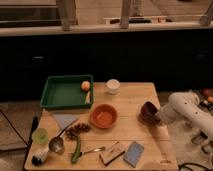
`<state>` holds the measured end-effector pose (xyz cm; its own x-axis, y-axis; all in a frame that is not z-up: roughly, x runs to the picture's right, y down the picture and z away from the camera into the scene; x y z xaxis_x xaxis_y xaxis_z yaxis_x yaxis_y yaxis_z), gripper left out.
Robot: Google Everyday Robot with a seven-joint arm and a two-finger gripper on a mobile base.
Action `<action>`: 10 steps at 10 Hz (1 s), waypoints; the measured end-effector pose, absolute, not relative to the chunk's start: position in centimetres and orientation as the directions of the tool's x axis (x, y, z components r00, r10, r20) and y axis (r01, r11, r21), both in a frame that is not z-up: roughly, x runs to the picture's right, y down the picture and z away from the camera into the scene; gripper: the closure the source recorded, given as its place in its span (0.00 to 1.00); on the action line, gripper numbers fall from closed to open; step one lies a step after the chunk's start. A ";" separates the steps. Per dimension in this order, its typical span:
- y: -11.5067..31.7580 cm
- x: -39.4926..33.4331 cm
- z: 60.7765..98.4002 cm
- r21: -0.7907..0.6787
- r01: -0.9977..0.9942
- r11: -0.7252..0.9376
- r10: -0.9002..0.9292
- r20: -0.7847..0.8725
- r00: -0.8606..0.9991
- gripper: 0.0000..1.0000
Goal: Stack bowls on top of each other
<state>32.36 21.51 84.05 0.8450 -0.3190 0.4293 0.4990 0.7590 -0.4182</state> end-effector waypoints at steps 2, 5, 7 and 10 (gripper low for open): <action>21.5 32.4 84.0 -0.418 0.499 0.759 -0.319 0.429 0.845 0.64; 21.6 32.4 84.0 -0.420 0.499 0.758 -0.319 0.429 0.845 0.31; 21.7 32.5 84.1 -0.422 0.500 0.756 -0.320 0.428 0.845 0.21; 21.0 30.4 83.2 -0.422 0.558 0.714 -0.365 0.455 0.812 0.20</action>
<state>30.42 20.99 83.21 0.8123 -0.3651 0.4549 0.5577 0.7144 -0.4225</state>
